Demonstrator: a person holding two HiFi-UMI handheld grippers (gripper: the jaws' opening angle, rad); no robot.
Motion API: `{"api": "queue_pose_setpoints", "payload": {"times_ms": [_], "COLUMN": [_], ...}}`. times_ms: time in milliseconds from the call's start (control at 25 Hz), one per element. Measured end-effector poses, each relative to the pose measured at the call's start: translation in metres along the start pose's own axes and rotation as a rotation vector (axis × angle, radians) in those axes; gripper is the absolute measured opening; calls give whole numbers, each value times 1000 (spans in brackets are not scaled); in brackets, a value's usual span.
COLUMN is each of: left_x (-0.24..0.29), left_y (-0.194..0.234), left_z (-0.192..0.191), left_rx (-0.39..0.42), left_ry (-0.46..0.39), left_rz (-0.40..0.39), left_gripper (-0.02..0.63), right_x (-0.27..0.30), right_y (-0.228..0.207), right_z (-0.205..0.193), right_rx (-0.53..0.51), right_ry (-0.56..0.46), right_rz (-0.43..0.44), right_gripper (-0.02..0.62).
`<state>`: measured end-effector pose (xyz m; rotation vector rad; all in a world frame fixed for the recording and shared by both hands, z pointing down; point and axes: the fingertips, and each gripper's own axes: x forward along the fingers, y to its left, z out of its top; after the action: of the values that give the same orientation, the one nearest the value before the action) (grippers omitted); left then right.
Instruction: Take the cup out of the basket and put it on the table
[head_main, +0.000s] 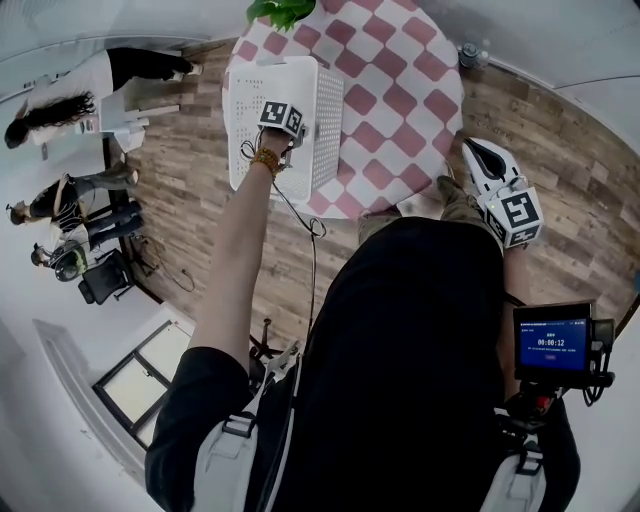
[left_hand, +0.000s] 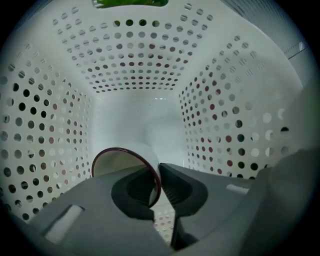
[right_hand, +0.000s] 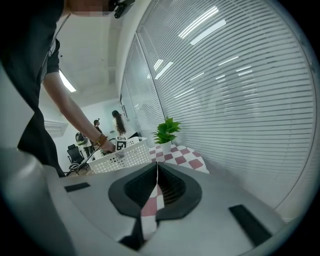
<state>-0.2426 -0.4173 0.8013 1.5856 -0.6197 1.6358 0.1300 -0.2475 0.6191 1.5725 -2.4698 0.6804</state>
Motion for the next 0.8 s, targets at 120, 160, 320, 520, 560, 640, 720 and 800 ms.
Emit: {"api": "queue_pose_setpoints", "payload": {"times_ms": [120,160,320,520,560,640,720,800], "left_x": [-4,-5,-17,-38,-43,-52,-60,-66], "left_y": [-1,-1,2,5,5,4,-1,-6], "left_z": [0,0,3,12,13,15,16,16], "left_rx": [-6,-4,1,-35,-45,-57,-64,-63], "left_ry": [-29,-40,-109,-236,-264,-315,-363,-410], "left_rz": [-2,0,18,2,-4,-13,-21,-27], "left_gripper": [35,35,35,35,35,35,35,35], "right_x": [3,3,6,9,9,10,11,13], "right_y": [1,1,2,5,6,7,8,8], "right_z": [4,5,10,11,11,11,12,16], "right_rx": [-13,-16,-28,-55,-60,-68,-76,-84], "right_ry": [-8,-11,-23,-21,-20,-19,-21,-27], "right_rz": [11,13,24,46,49,55,61,67], "right_gripper": [11,11,11,11,11,11,11,11]}}
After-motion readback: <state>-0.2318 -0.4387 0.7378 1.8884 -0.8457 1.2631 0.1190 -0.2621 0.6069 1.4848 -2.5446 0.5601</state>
